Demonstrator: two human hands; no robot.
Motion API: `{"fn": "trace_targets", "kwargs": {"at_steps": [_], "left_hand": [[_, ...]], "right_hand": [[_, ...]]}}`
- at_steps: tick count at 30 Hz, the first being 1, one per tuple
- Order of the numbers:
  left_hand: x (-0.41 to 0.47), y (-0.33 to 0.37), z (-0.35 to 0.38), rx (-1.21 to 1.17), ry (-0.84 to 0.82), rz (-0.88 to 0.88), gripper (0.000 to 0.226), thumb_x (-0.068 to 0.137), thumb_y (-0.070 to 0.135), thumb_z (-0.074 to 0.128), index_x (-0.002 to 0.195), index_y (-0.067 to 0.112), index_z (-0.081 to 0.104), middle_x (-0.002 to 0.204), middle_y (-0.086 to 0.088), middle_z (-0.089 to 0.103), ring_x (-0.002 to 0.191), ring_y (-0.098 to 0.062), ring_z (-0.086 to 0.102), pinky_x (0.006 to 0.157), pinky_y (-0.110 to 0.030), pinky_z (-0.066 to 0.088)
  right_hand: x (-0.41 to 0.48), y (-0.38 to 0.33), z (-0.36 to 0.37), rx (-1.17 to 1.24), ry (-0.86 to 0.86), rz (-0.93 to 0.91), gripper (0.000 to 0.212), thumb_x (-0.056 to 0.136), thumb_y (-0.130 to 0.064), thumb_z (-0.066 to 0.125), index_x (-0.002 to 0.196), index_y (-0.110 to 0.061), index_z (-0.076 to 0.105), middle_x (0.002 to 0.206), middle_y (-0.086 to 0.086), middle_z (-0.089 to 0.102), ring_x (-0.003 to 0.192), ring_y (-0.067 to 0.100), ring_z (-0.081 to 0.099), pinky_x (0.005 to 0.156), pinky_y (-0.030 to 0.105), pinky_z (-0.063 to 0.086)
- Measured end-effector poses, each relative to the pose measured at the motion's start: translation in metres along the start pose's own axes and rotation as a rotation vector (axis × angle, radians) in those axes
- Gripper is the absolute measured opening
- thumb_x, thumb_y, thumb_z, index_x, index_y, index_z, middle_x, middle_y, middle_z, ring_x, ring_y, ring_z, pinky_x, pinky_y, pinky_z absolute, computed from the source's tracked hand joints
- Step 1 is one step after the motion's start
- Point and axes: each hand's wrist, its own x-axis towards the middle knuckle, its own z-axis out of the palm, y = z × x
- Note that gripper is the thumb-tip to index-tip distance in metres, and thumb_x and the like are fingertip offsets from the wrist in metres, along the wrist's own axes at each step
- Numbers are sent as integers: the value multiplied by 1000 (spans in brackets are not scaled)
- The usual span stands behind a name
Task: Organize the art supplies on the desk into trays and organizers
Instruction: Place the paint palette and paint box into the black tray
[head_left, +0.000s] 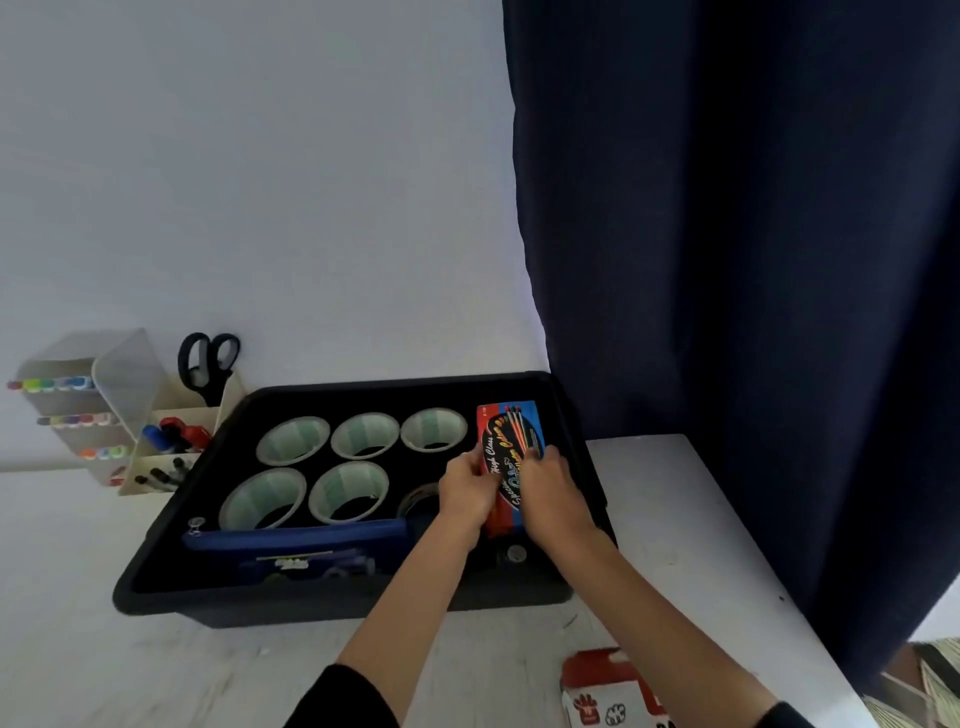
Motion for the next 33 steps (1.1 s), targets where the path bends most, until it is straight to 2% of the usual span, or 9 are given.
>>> {"fn": "trace_targets", "kwargs": {"at_steps": [4,7,9,14,19,23,26,30,33], "left_hand": [[-2,3,0,169,195,73,42,77,13,74,116,3,58,106,-11,62,94,-23,61,84,-37,52],[-6,8,0,204,172,103,24,80,10,71,102,3,63,93,-7,64,80,-15,57,73,-29,49],[-6,9,0,179,160,108,14,83,6,63,96,7,62,97,-9,66,81,-14,57,74,-29,49],[-7,4,-3,112,67,110,25,84,-3,55,107,8,60,98,-3,62,84,-11,58,72,-23,49],[-4,-3,-2,221,38,179,32,85,3,61,116,6,57,115,-9,60,105,-20,58,93,-36,49],[-2,-3,-1,215,30,170,28,85,1,59,113,4,56,112,-10,64,100,-18,60,86,-28,50],[-2,0,-1,195,32,149,29,84,2,60,113,3,55,108,-10,65,97,-18,61,84,-30,51],[-5,2,-2,189,33,137,29,84,3,58,113,2,55,111,-13,65,95,-17,60,83,-31,50],[-15,10,-1,276,193,227,35,86,6,56,121,4,54,117,-12,61,101,-20,58,81,-26,45]], "right_hand": [[-4,0,-7,-65,81,-63,49,87,-16,63,130,0,45,132,15,45,122,22,40,93,29,46],[-7,4,-11,-86,120,-67,41,89,-22,61,125,-3,51,124,13,51,114,21,50,92,28,47],[-10,3,-9,-145,99,-108,39,91,-20,57,125,-3,51,126,14,52,114,22,49,95,29,43],[-9,-1,-1,-373,95,-122,50,94,-24,49,135,1,36,137,17,45,126,28,39,106,36,29],[-7,-1,2,-459,87,-101,63,97,-28,43,144,5,16,148,21,29,137,32,25,113,39,19],[-7,-1,1,-533,68,-122,70,97,-32,42,145,6,6,152,23,18,141,33,15,115,41,12],[-8,-1,1,-538,64,-127,70,98,-33,40,145,6,6,152,23,17,141,33,15,115,40,11],[-9,-5,-4,-443,99,-117,59,94,-30,46,140,2,26,143,20,34,132,30,30,110,38,21],[-12,-2,-15,-94,306,-101,34,90,-19,50,120,-3,53,121,13,55,115,26,46,97,34,36]]}}
